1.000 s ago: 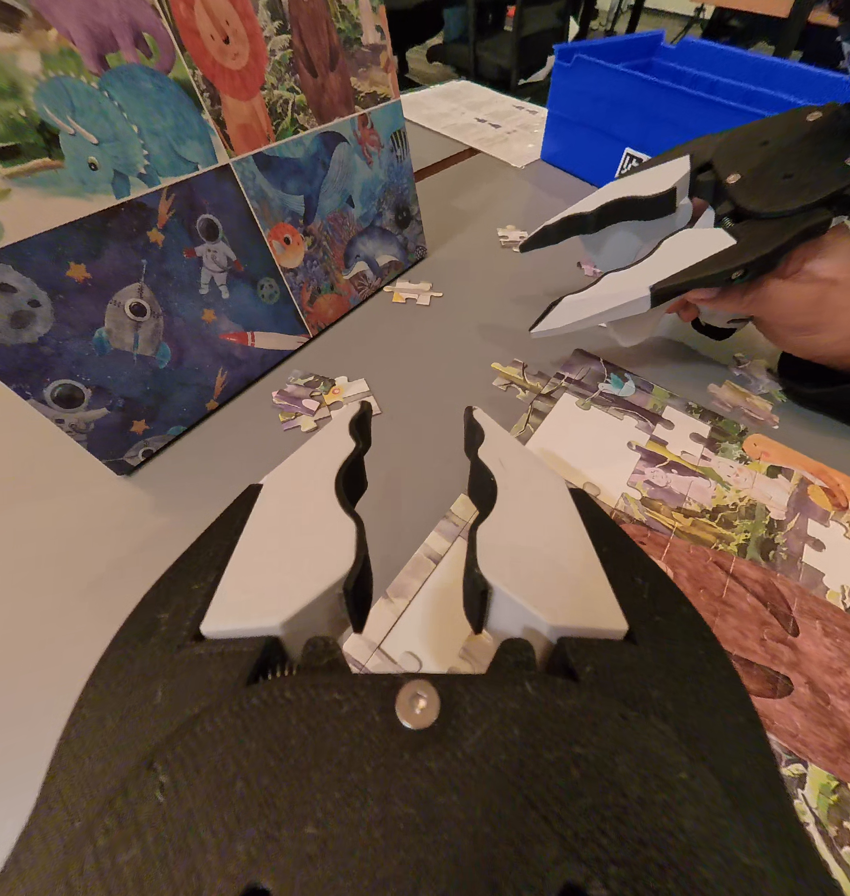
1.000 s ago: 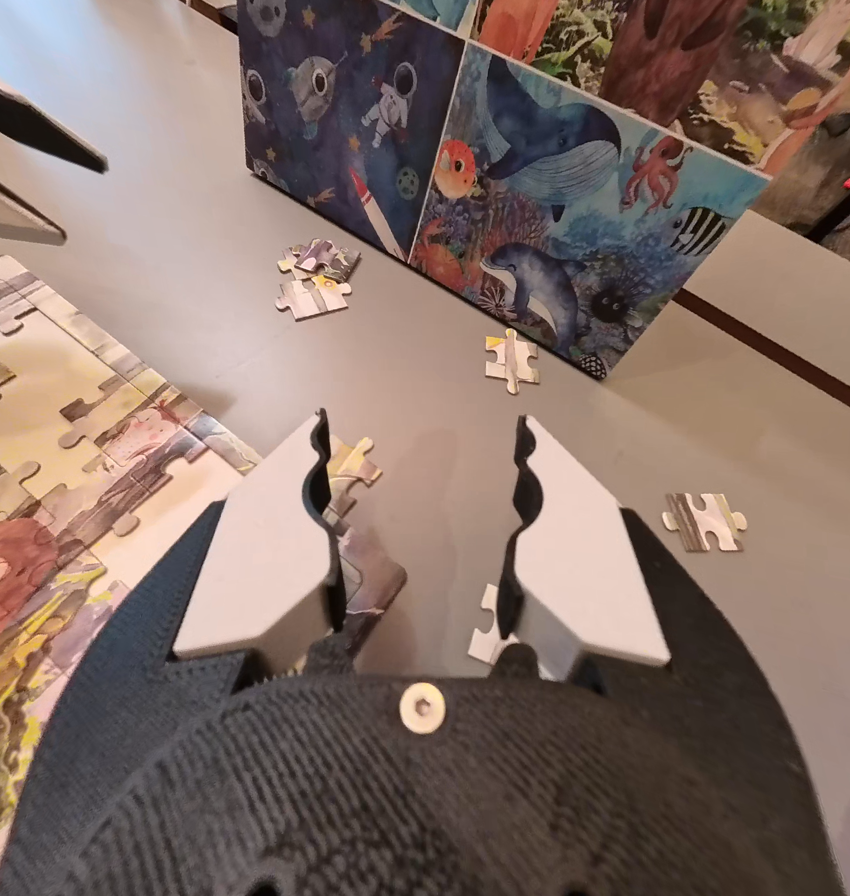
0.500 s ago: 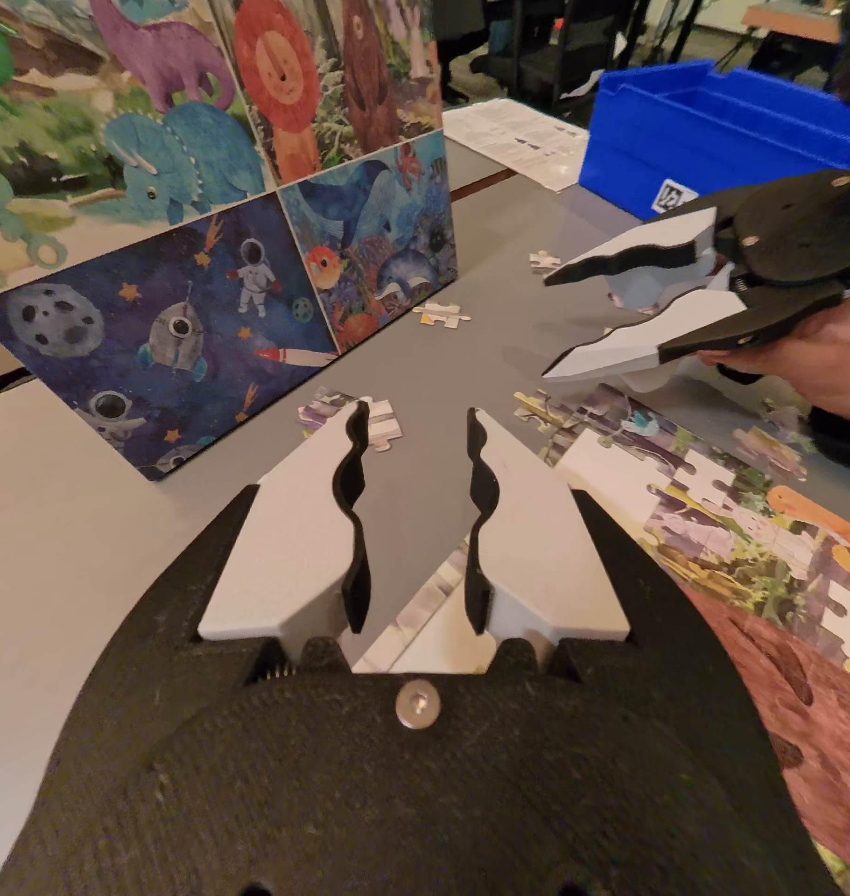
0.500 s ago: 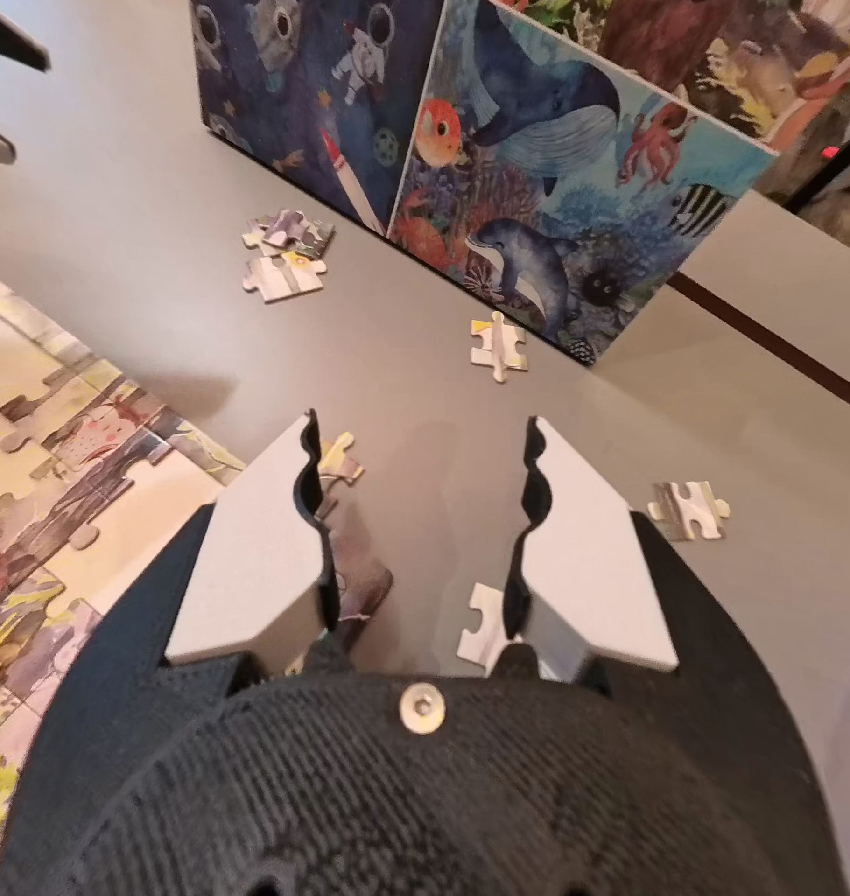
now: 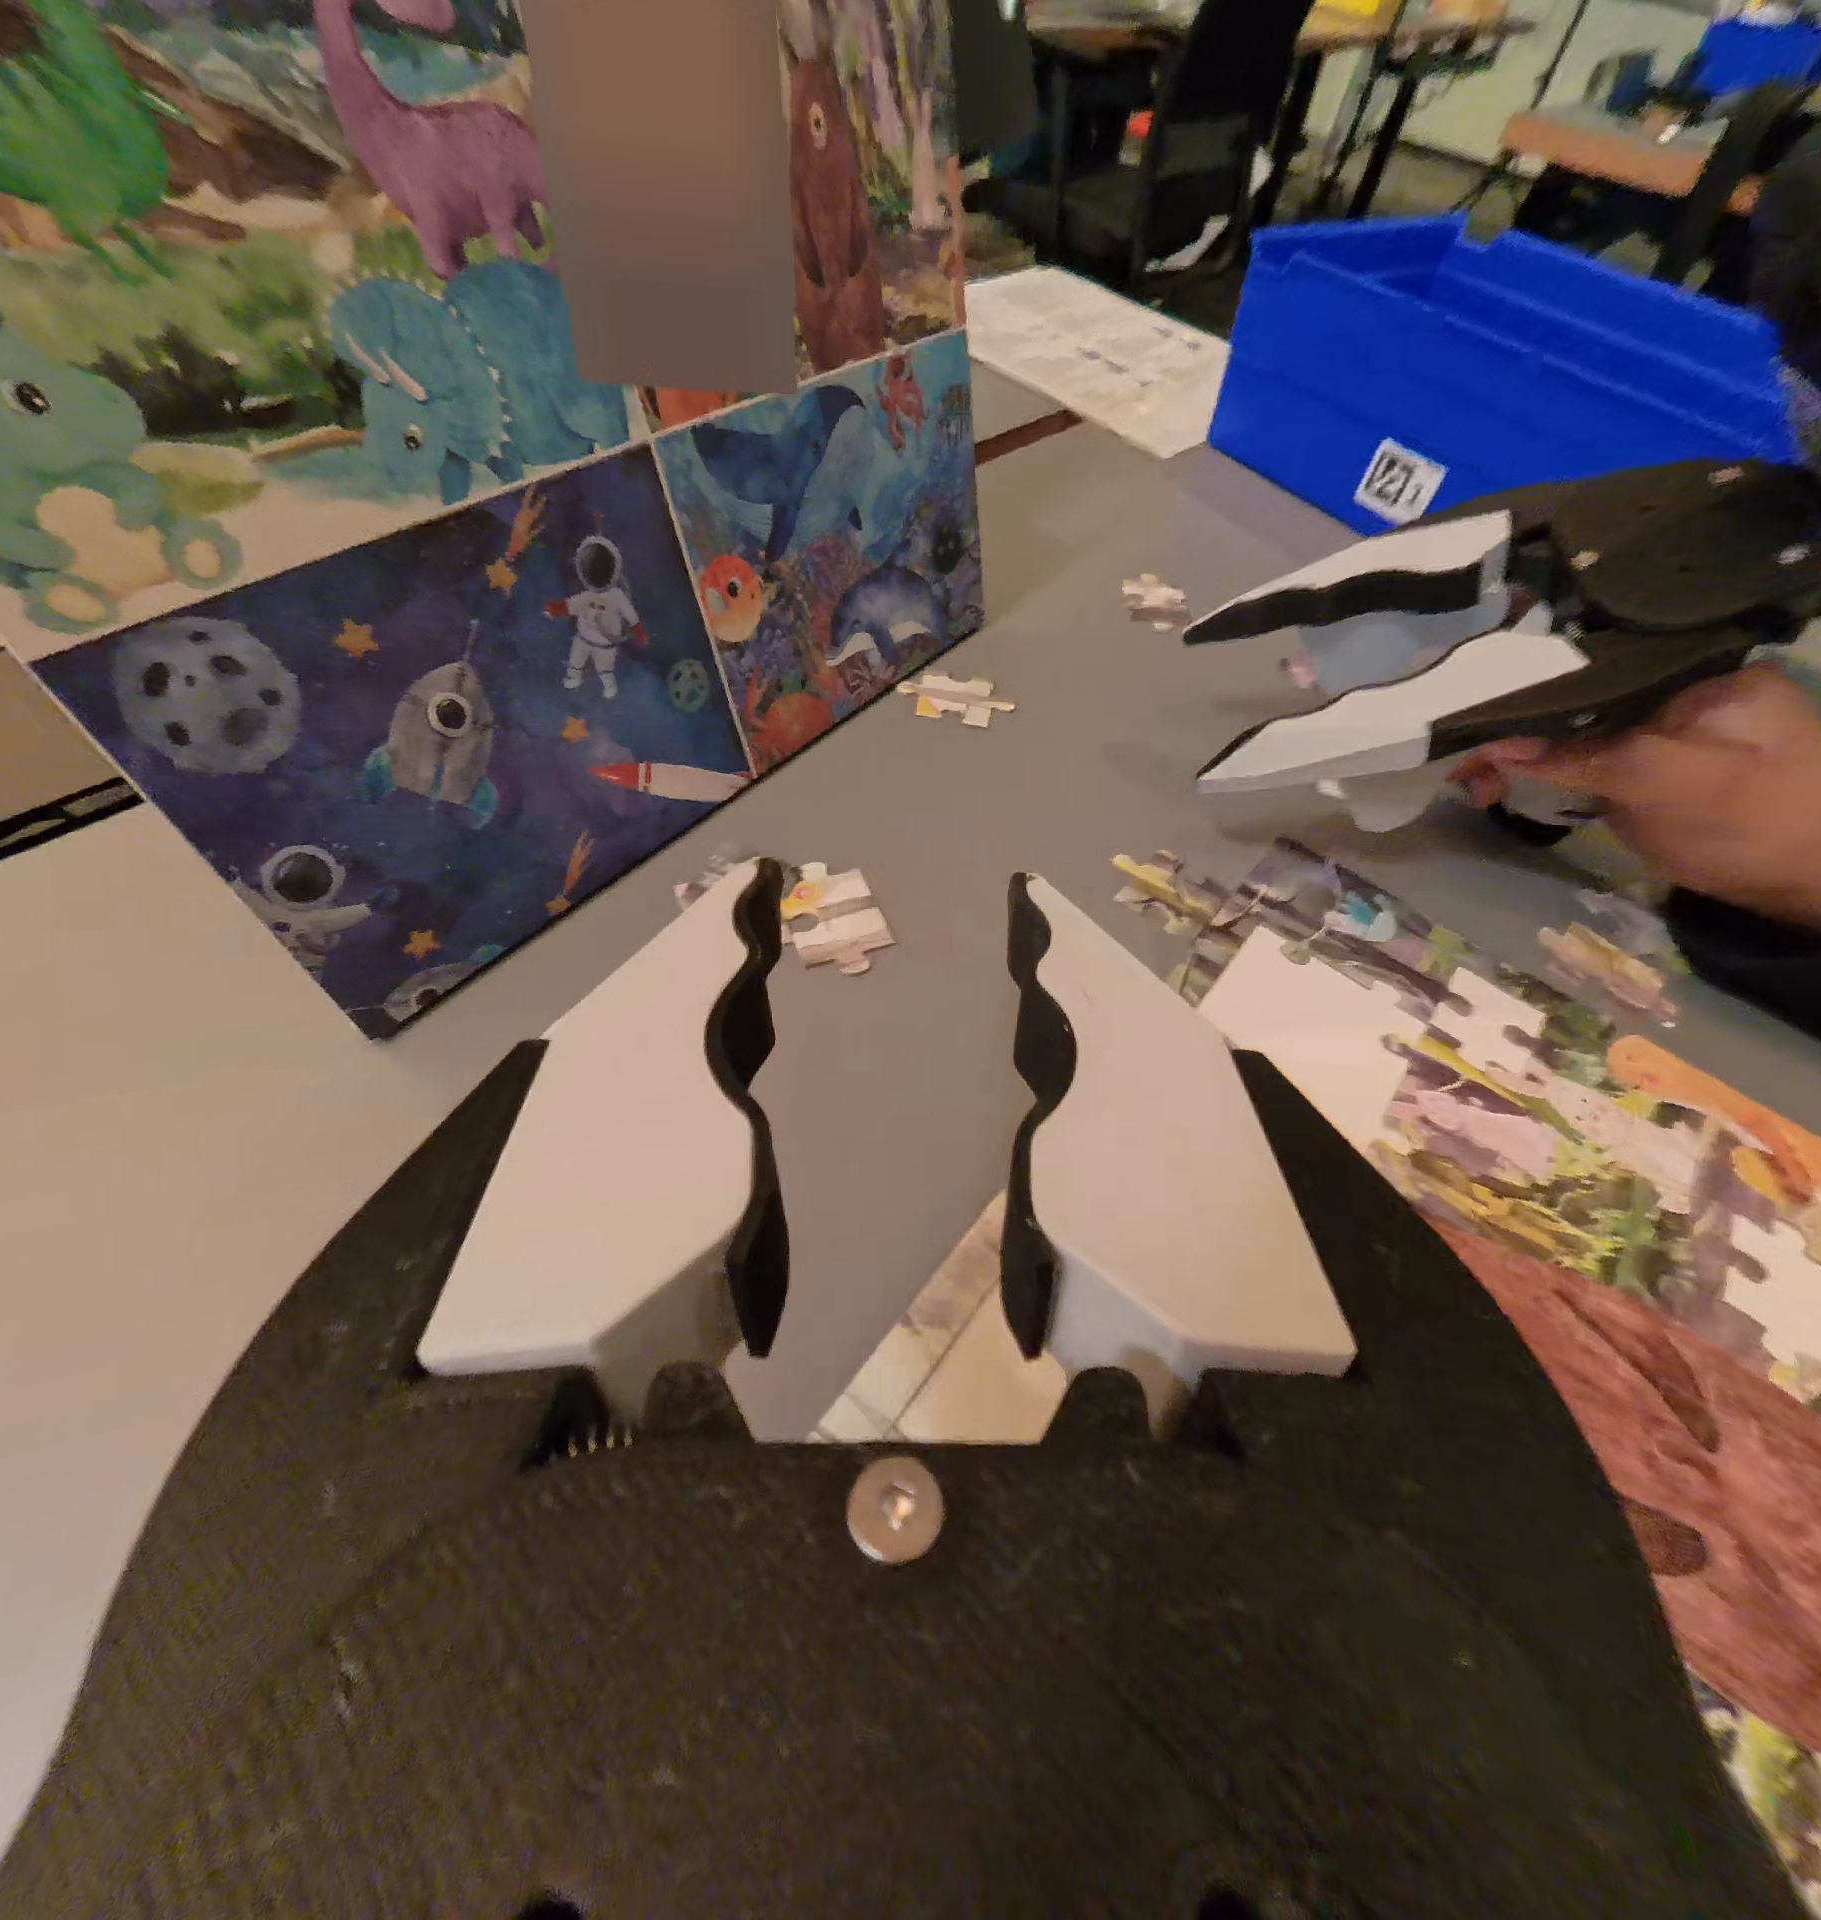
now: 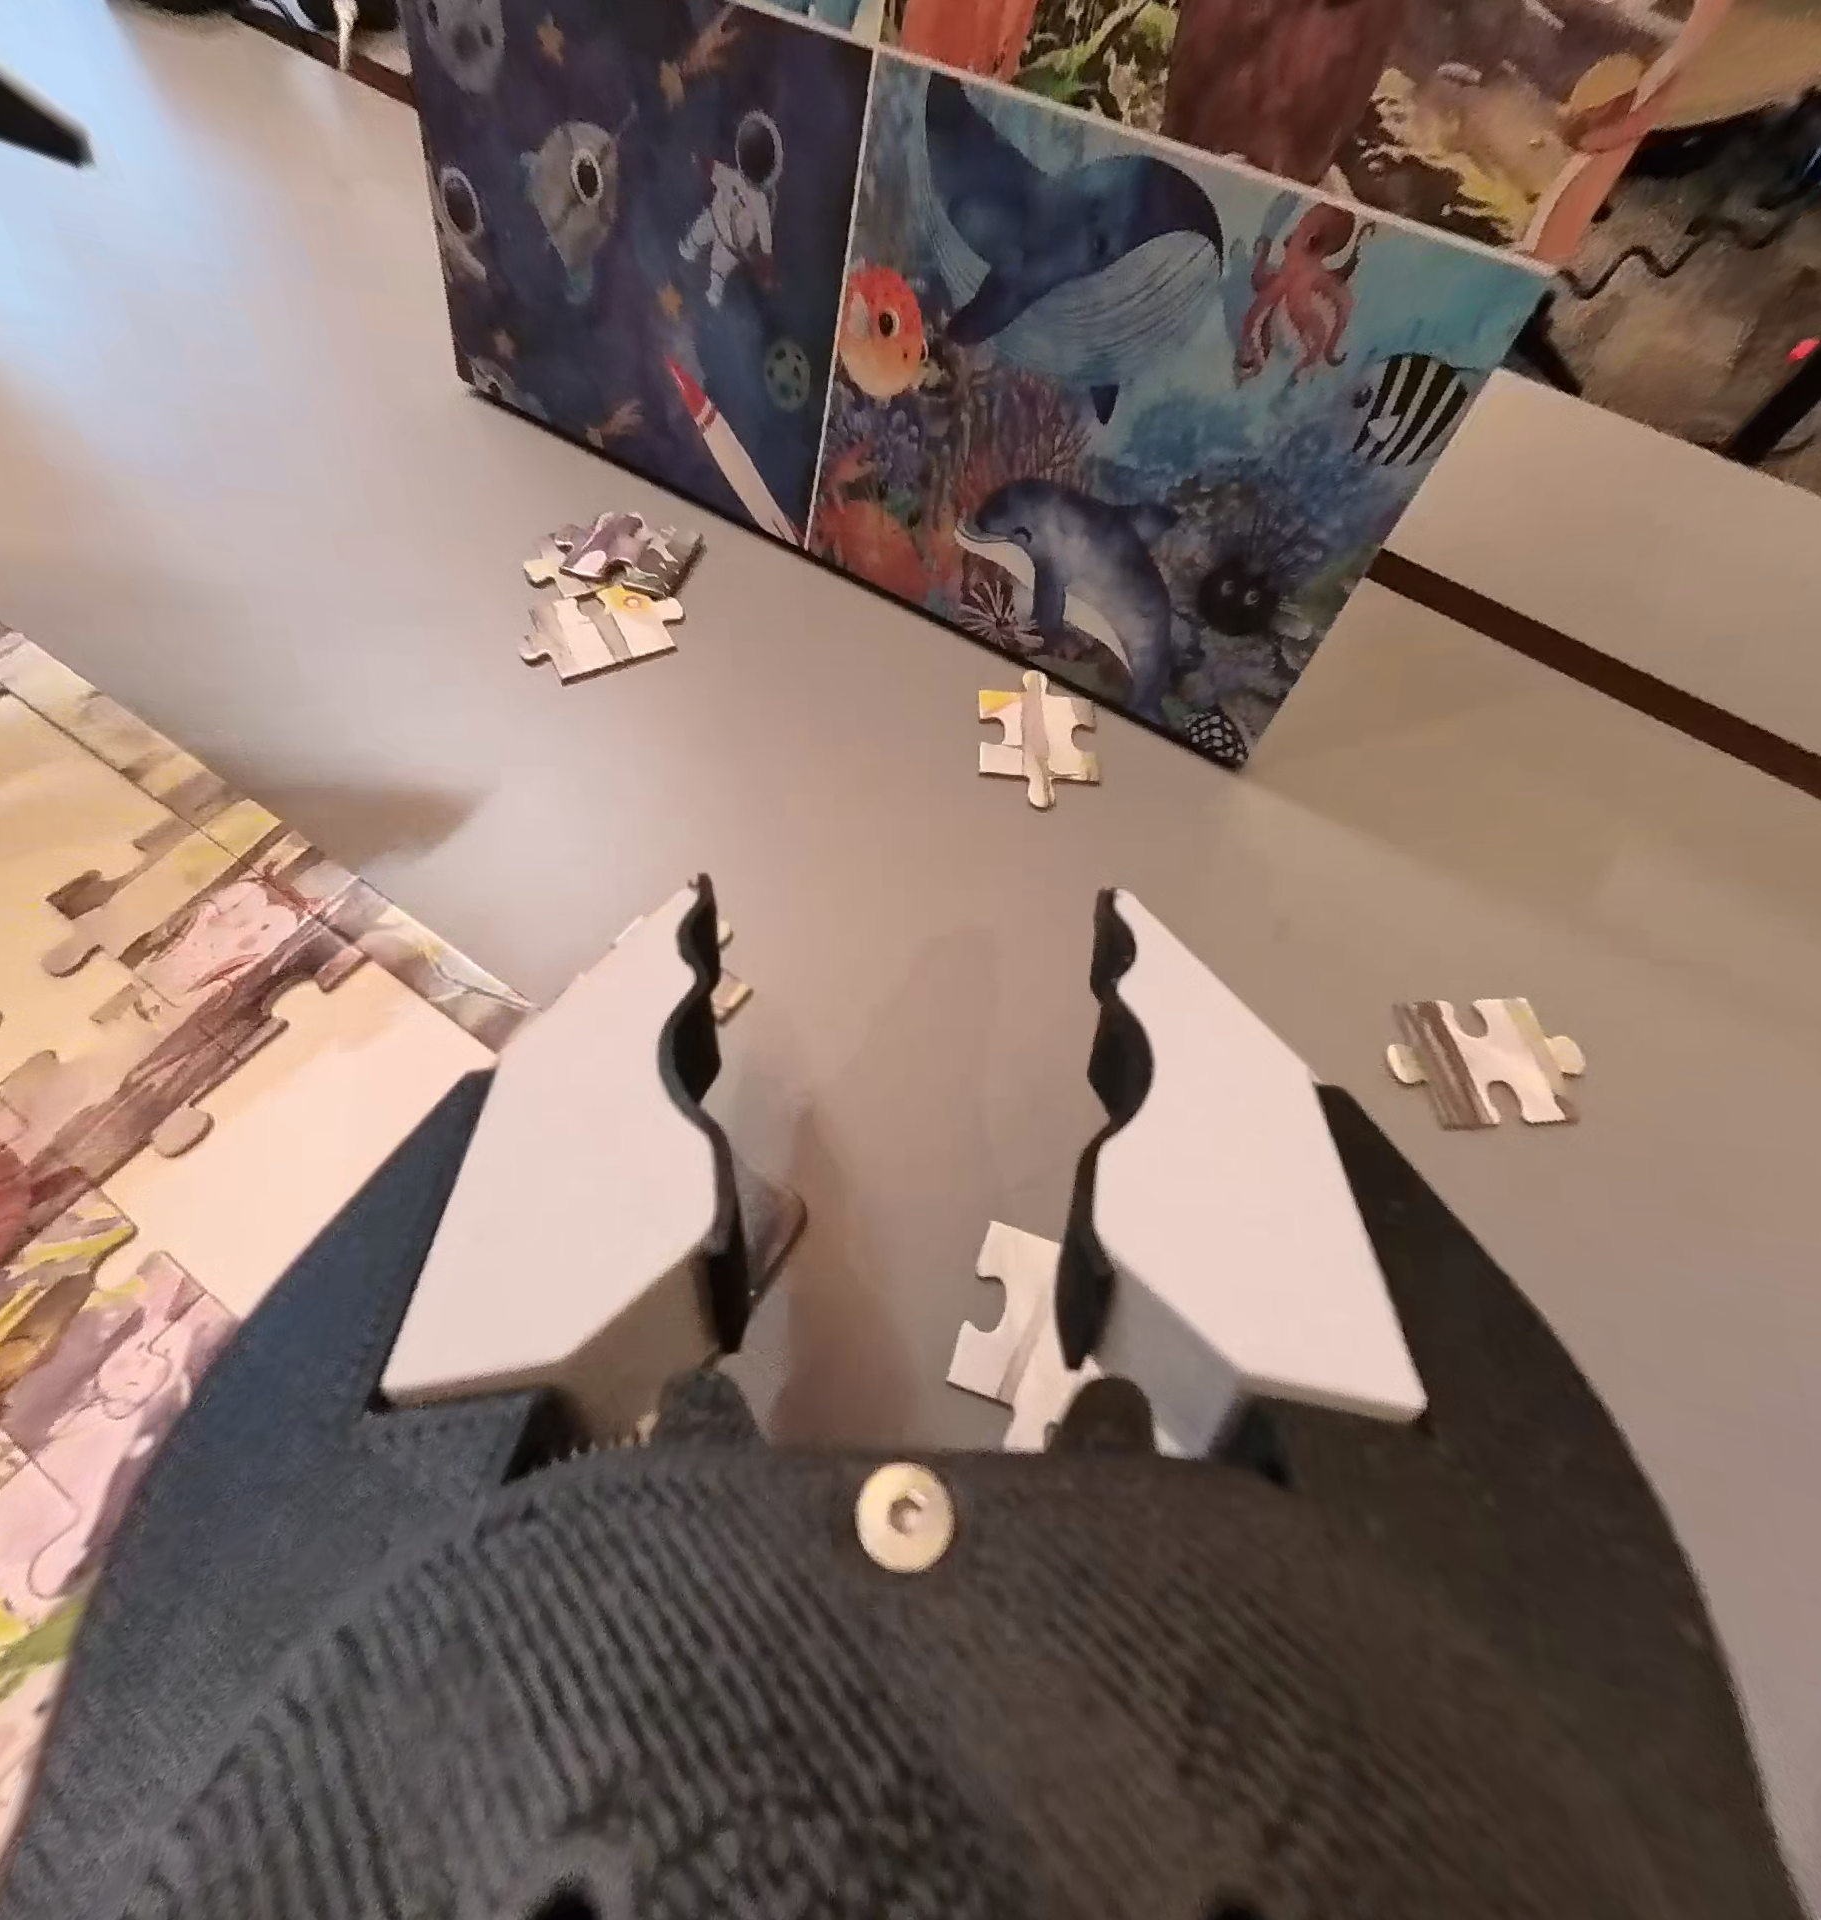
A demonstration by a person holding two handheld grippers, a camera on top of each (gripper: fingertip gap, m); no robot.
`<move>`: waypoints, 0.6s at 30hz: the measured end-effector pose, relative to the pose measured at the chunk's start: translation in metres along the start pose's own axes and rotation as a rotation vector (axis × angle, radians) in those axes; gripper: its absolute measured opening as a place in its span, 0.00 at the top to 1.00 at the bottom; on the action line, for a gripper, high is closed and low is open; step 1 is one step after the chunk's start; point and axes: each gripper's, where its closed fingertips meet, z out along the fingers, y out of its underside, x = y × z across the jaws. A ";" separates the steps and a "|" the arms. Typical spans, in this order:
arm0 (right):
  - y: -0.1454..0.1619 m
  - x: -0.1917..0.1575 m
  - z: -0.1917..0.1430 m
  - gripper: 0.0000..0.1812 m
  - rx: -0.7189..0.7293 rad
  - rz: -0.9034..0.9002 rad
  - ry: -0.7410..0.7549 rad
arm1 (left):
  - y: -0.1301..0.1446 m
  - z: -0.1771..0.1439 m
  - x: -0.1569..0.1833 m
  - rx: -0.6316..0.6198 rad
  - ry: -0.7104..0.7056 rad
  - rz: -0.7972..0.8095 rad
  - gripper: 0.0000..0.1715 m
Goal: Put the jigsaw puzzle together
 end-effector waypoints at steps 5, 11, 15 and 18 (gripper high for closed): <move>-0.004 -0.001 -0.005 0.64 0.025 -0.046 0.009 | -0.005 -0.001 0.009 0.029 0.058 -0.030 0.76; -0.012 -0.004 -0.013 0.72 0.092 -0.048 -0.023 | 0.009 0.004 0.017 -0.042 0.105 0.022 0.86; -0.011 -0.003 -0.015 0.81 0.095 -0.040 -0.039 | 0.014 0.004 0.022 -0.067 0.115 0.061 0.95; -0.010 -0.007 -0.014 0.86 0.093 -0.024 -0.071 | 0.017 0.005 0.019 -0.080 0.104 0.078 0.99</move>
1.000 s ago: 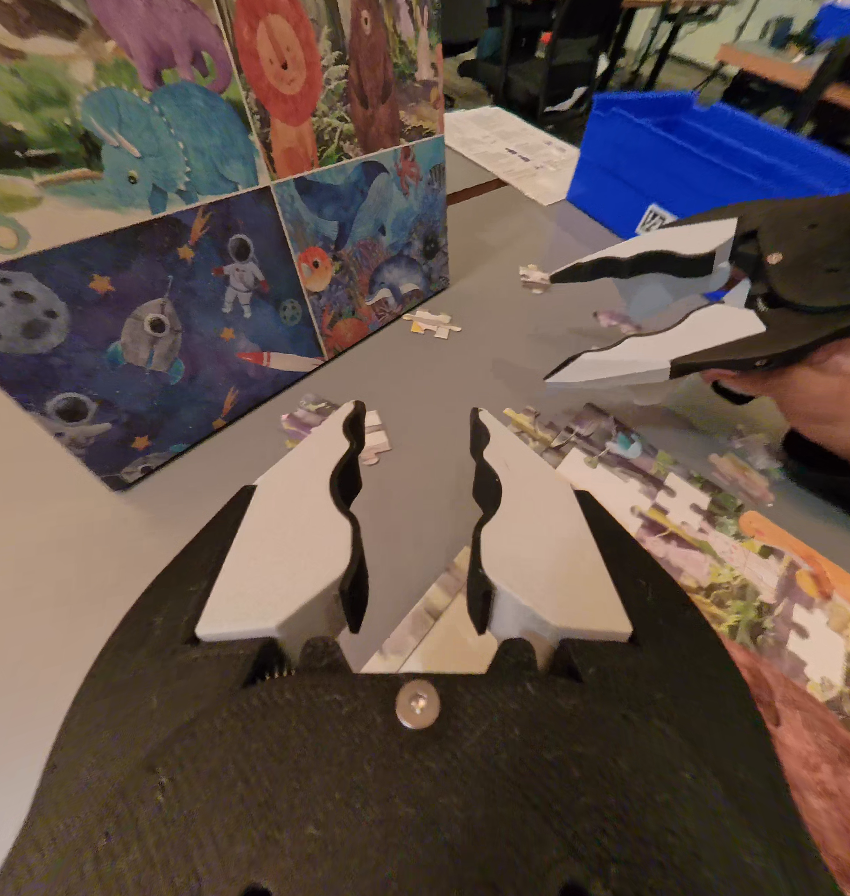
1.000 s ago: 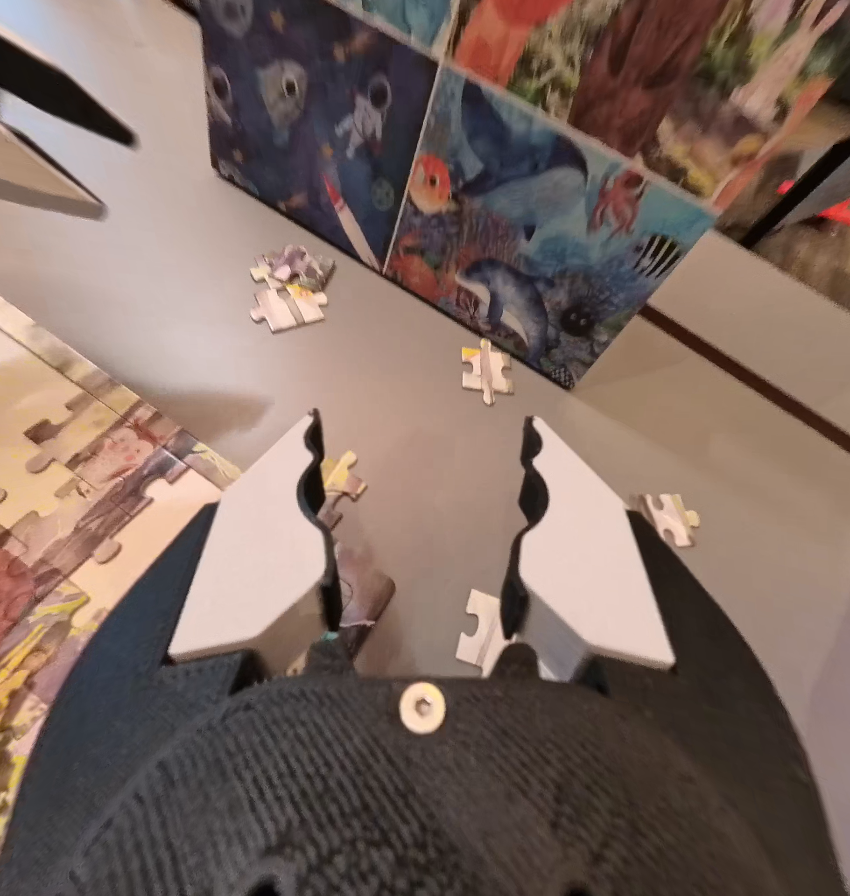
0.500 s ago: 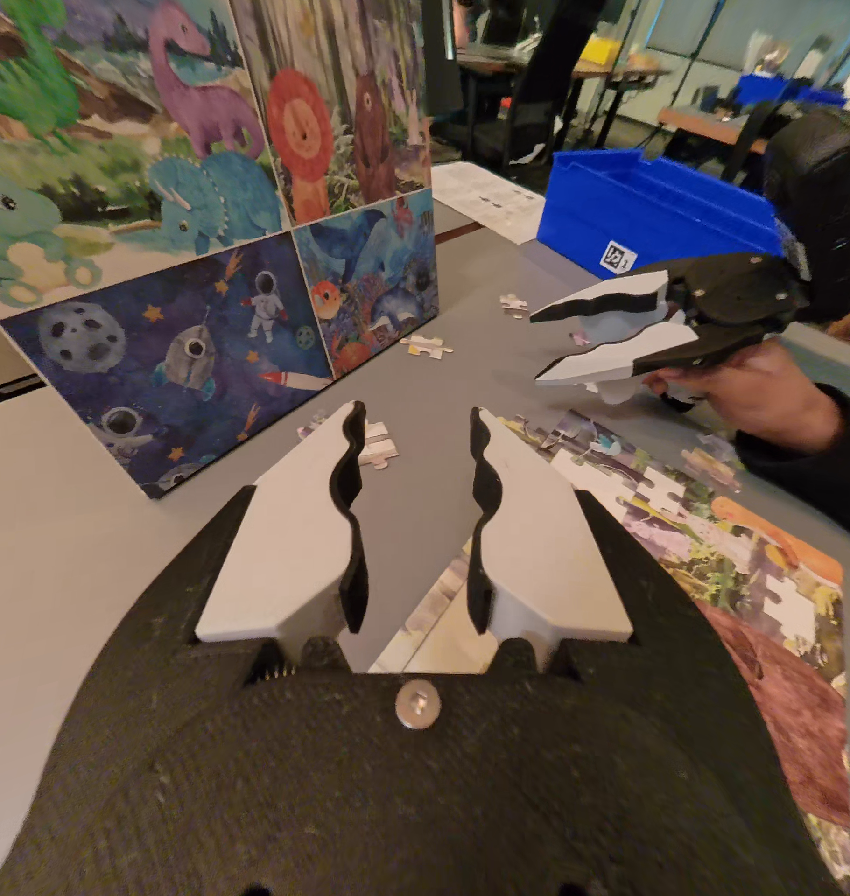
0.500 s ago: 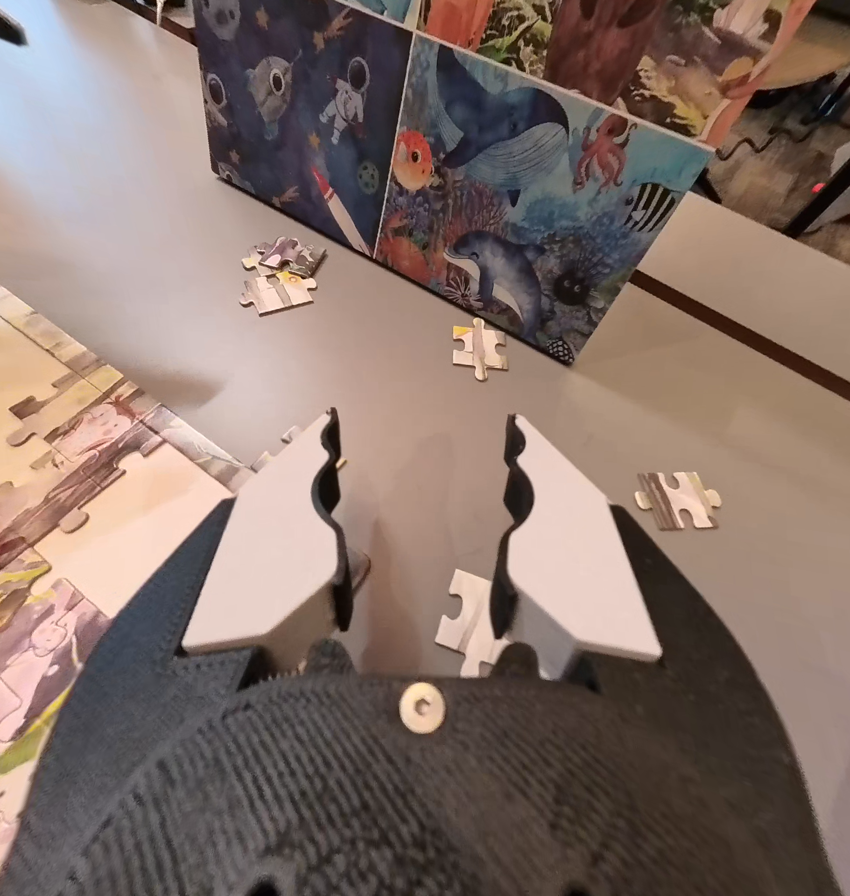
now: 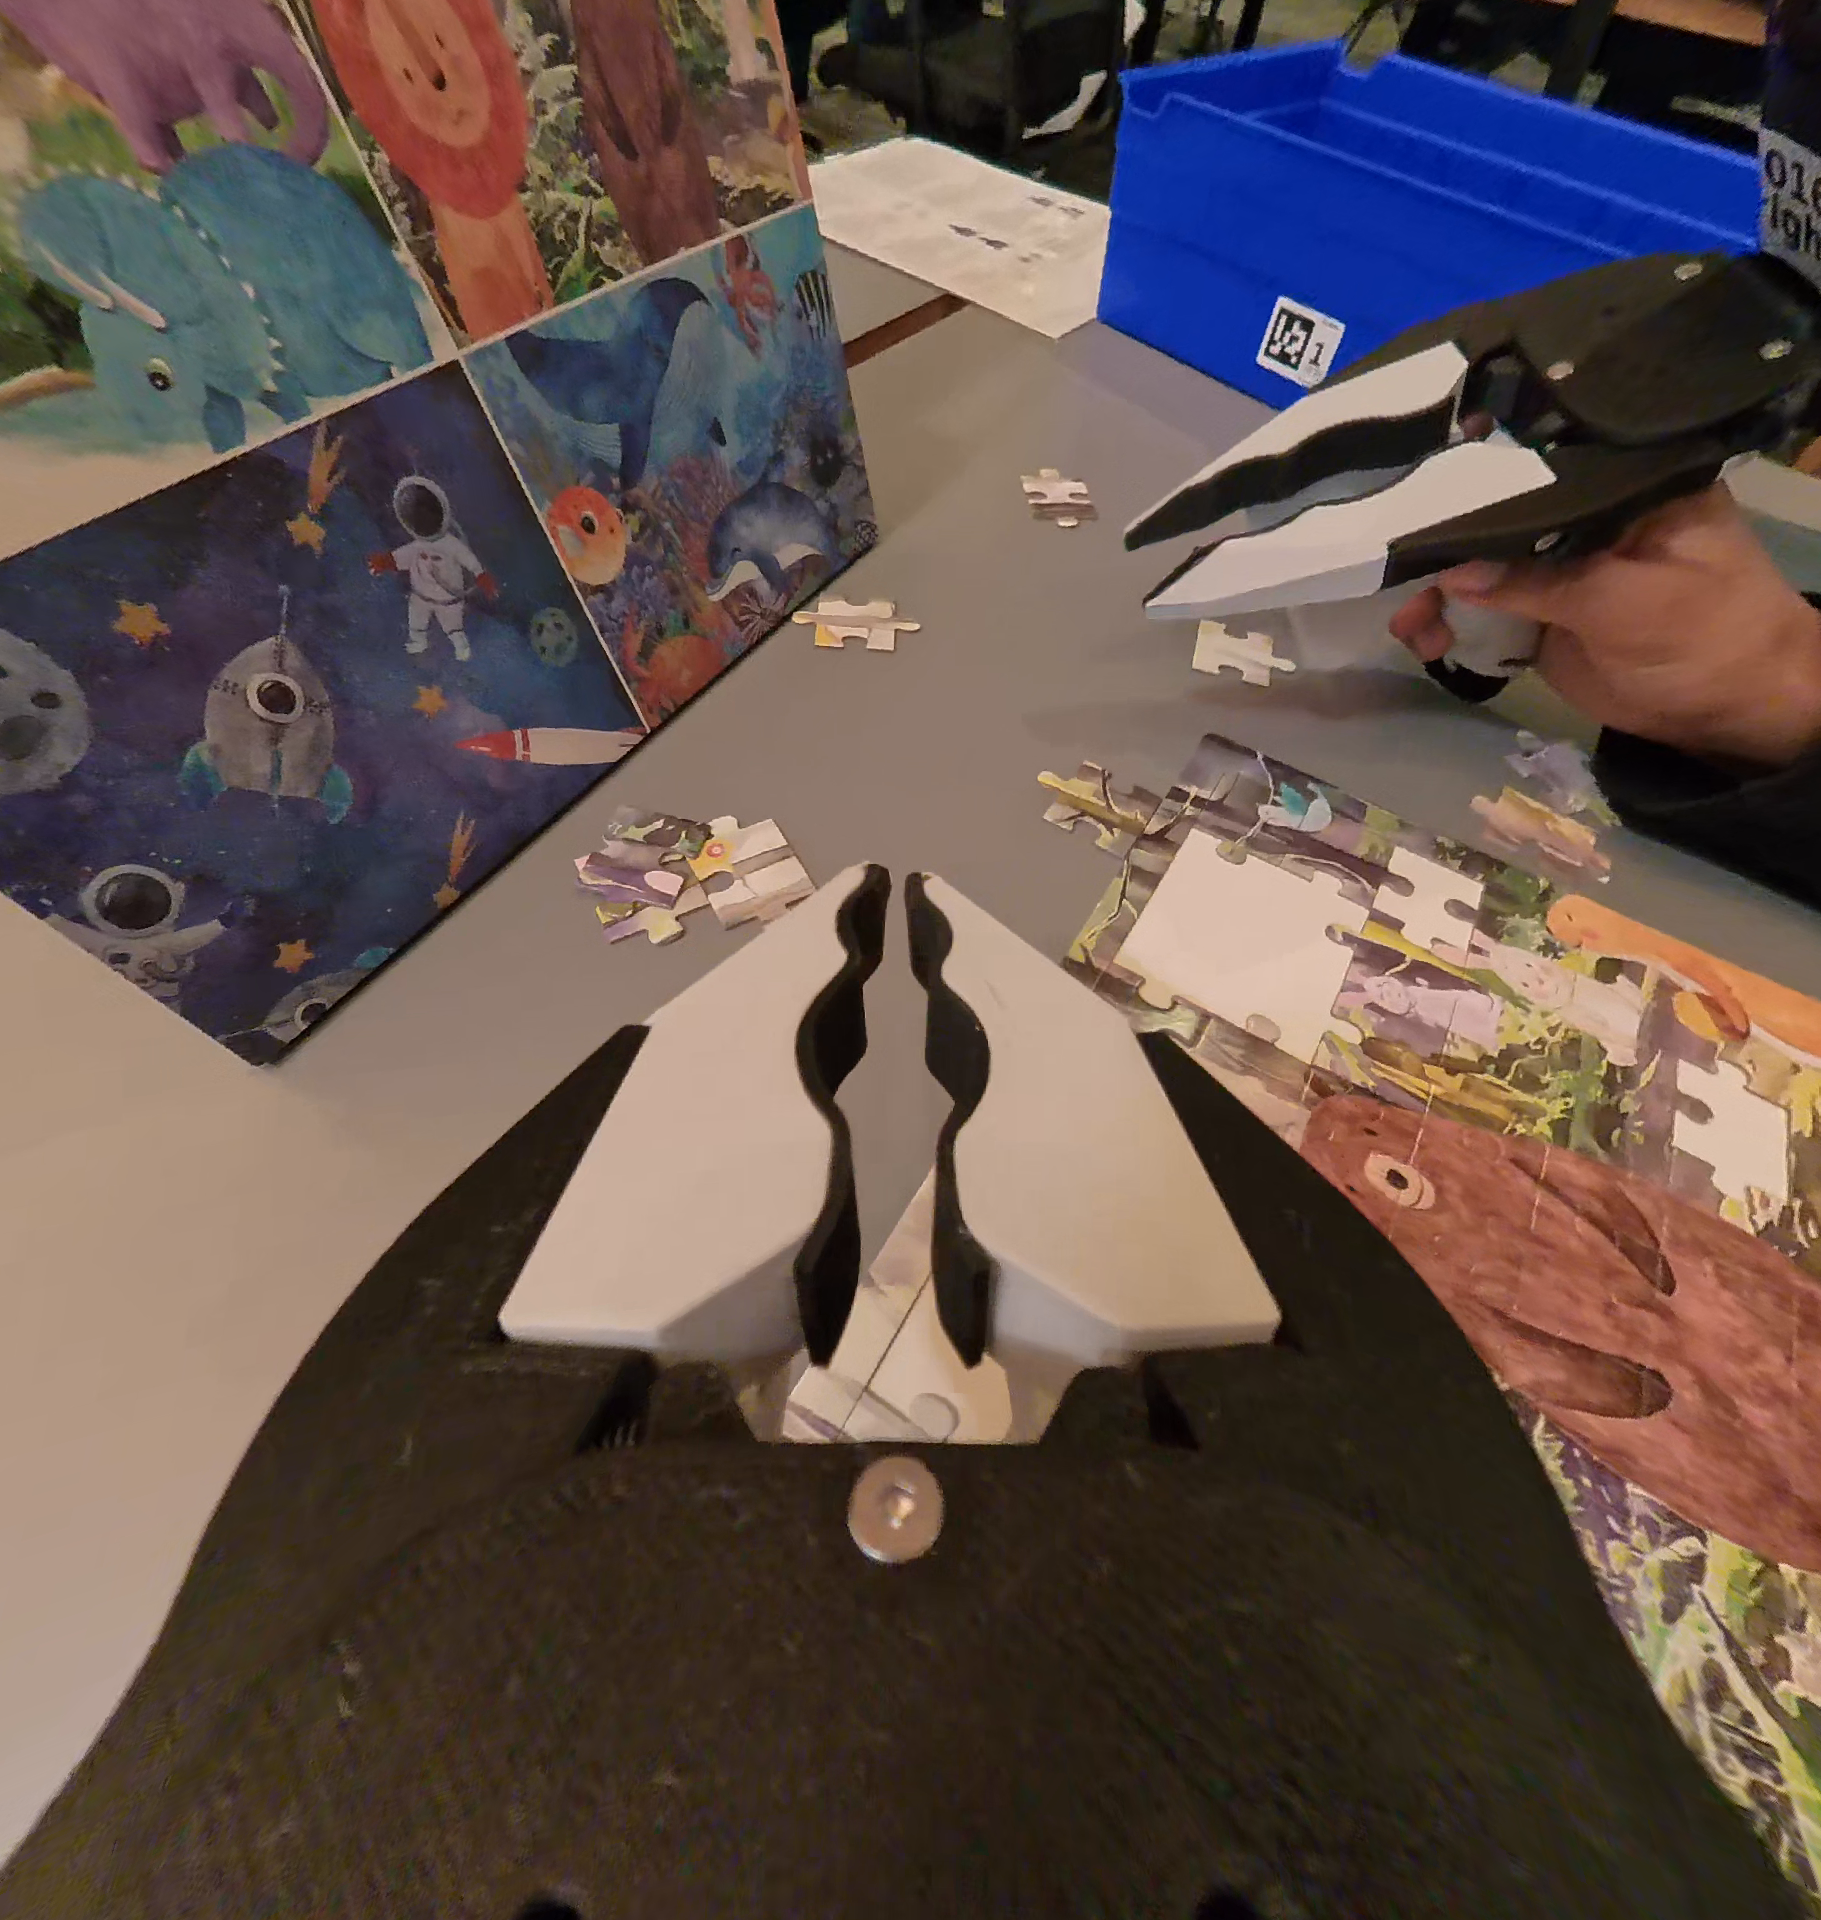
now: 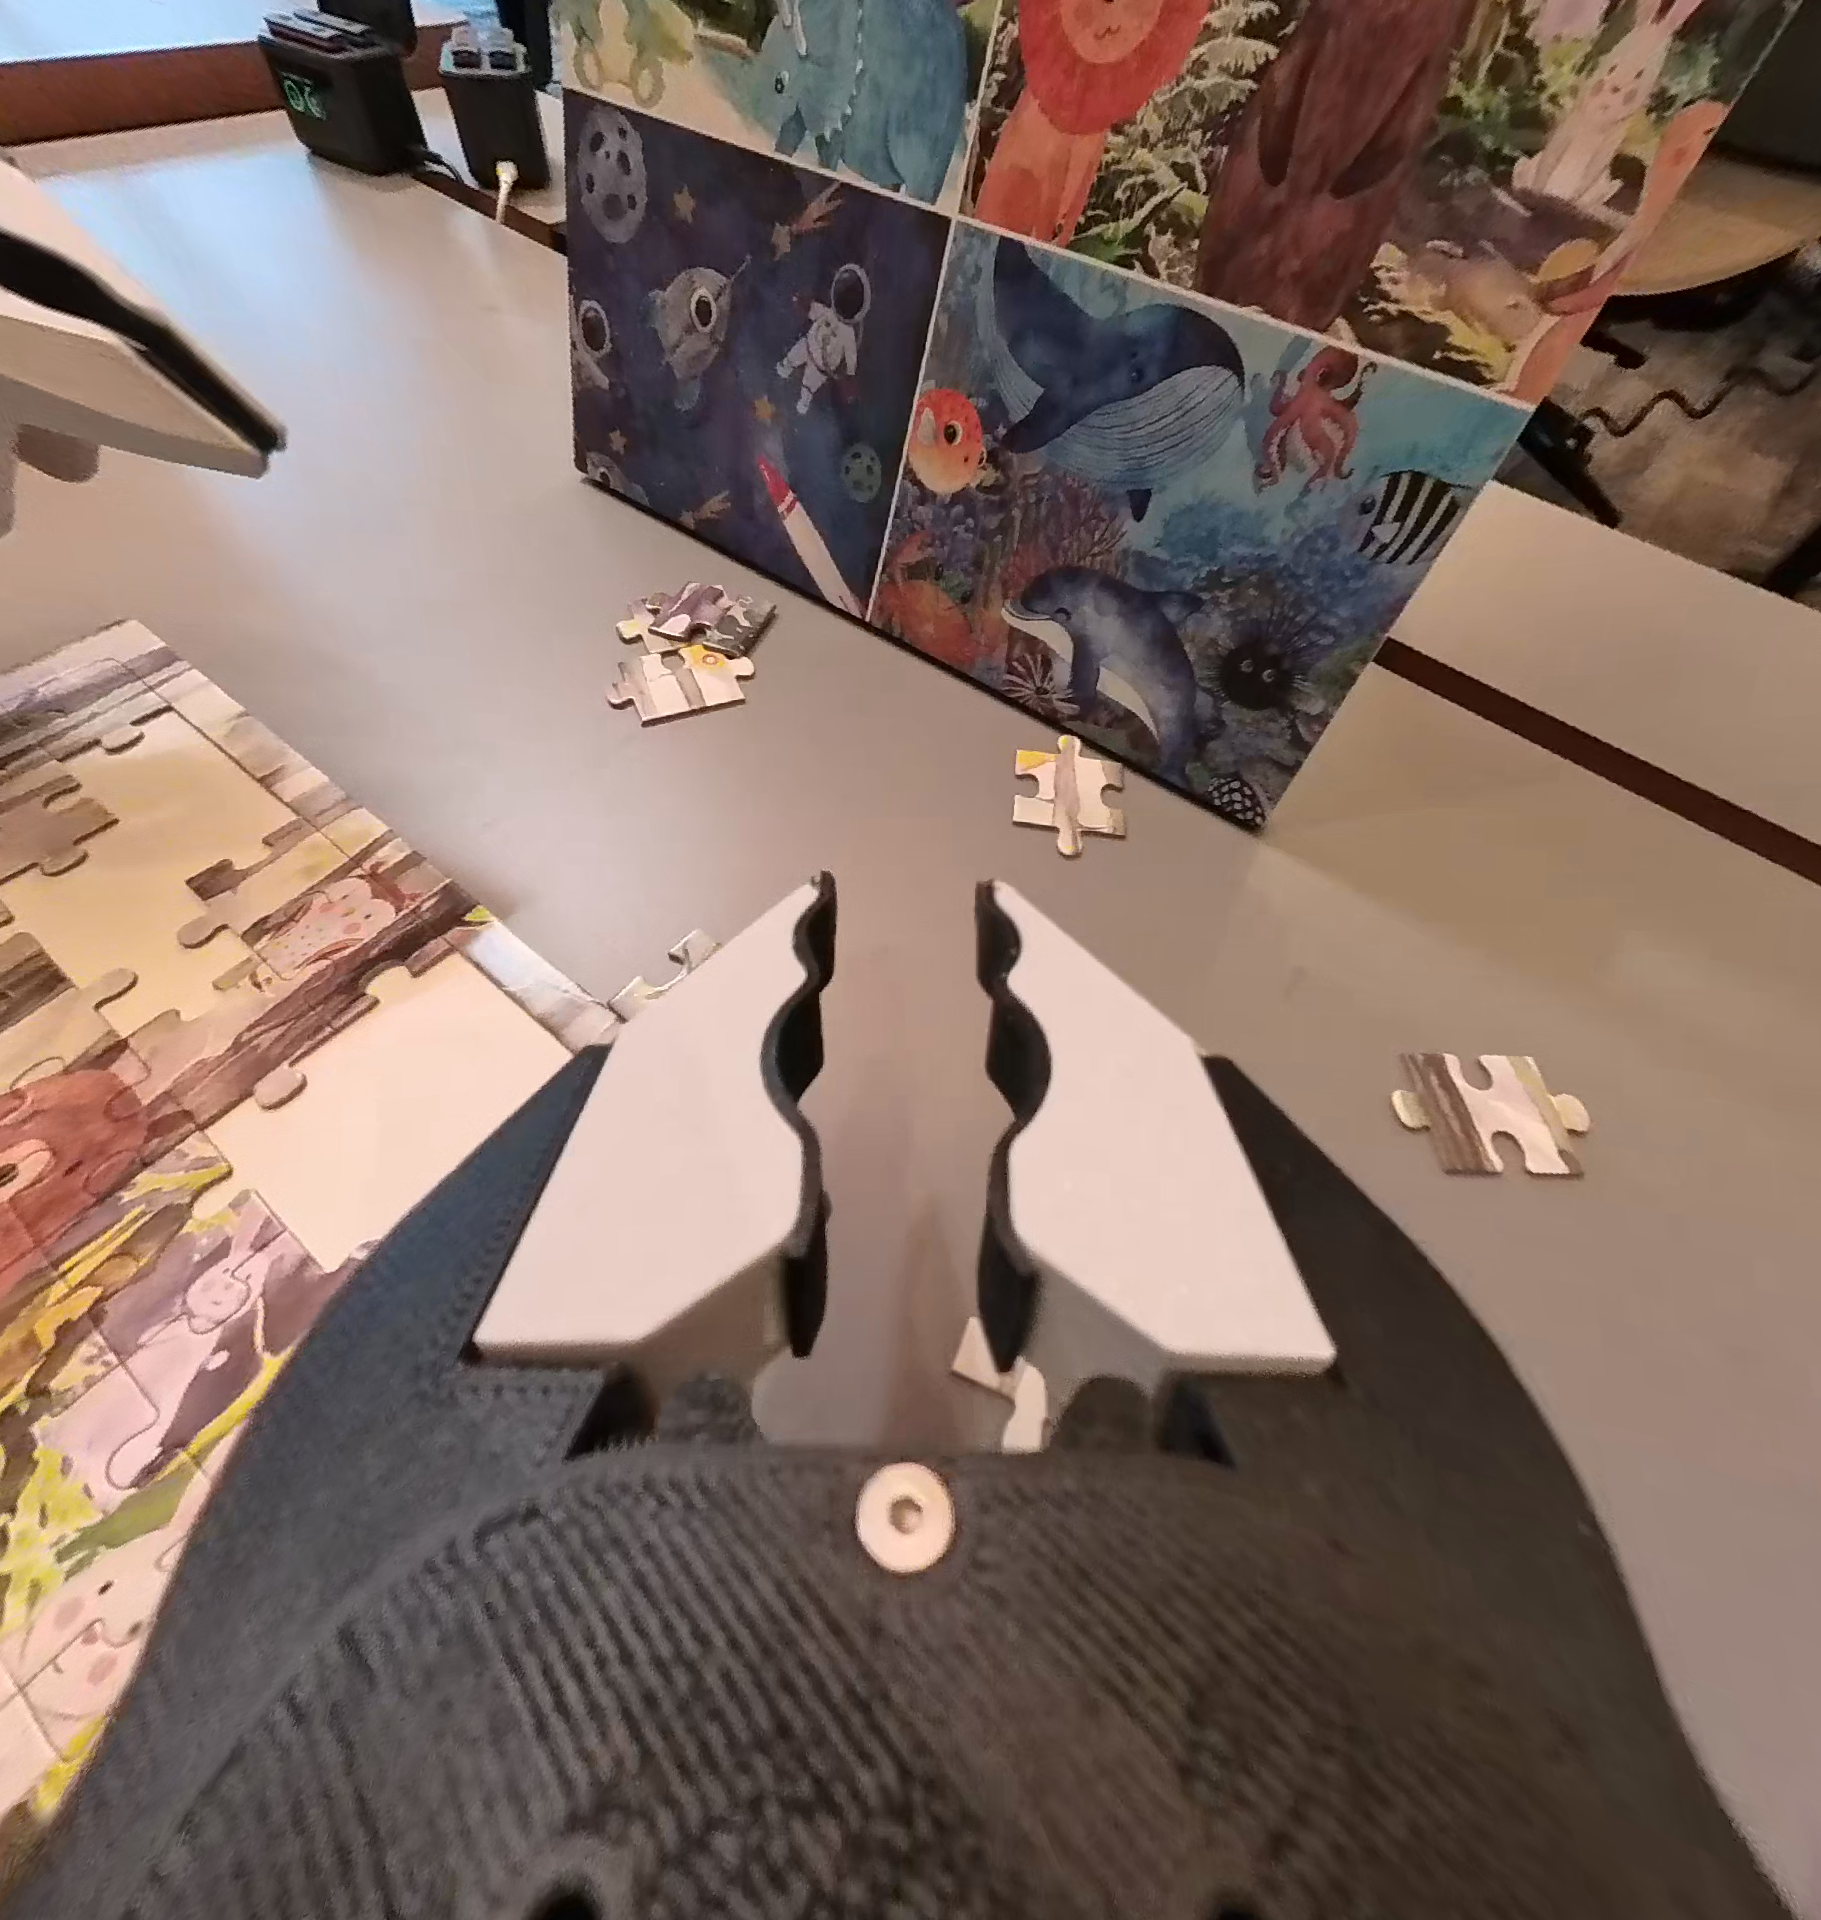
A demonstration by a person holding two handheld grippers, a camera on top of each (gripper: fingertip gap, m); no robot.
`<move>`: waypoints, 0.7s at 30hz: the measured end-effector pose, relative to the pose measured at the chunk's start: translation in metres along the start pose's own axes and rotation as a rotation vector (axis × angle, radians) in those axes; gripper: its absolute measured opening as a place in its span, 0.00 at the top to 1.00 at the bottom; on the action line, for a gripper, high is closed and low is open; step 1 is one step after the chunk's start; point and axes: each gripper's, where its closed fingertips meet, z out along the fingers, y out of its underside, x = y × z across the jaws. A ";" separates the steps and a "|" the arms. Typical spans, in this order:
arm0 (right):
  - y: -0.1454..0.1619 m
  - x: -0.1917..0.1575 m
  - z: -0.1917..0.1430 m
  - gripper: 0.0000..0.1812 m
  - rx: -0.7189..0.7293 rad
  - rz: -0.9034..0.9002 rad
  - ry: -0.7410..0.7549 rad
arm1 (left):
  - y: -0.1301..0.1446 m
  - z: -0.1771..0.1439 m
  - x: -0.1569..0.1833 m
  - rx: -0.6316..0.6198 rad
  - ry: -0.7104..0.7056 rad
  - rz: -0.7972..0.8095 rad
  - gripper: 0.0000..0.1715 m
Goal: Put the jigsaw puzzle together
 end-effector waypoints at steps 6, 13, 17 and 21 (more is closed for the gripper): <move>0.005 -0.006 0.002 0.91 -0.023 -0.012 -0.028 | 0.005 0.002 -0.003 -0.003 0.007 -0.014 1.00; 0.004 -0.013 0.002 1.00 -0.027 -0.031 -0.062 | 0.008 0.003 -0.003 0.001 0.034 -0.044 1.00; 0.005 -0.019 0.002 1.00 -0.039 -0.028 -0.087 | 0.008 0.004 0.000 0.003 0.050 -0.048 1.00; 0.003 -0.044 0.001 1.00 -0.044 -0.078 -0.198 | 0.010 0.006 0.006 0.002 0.087 -0.060 1.00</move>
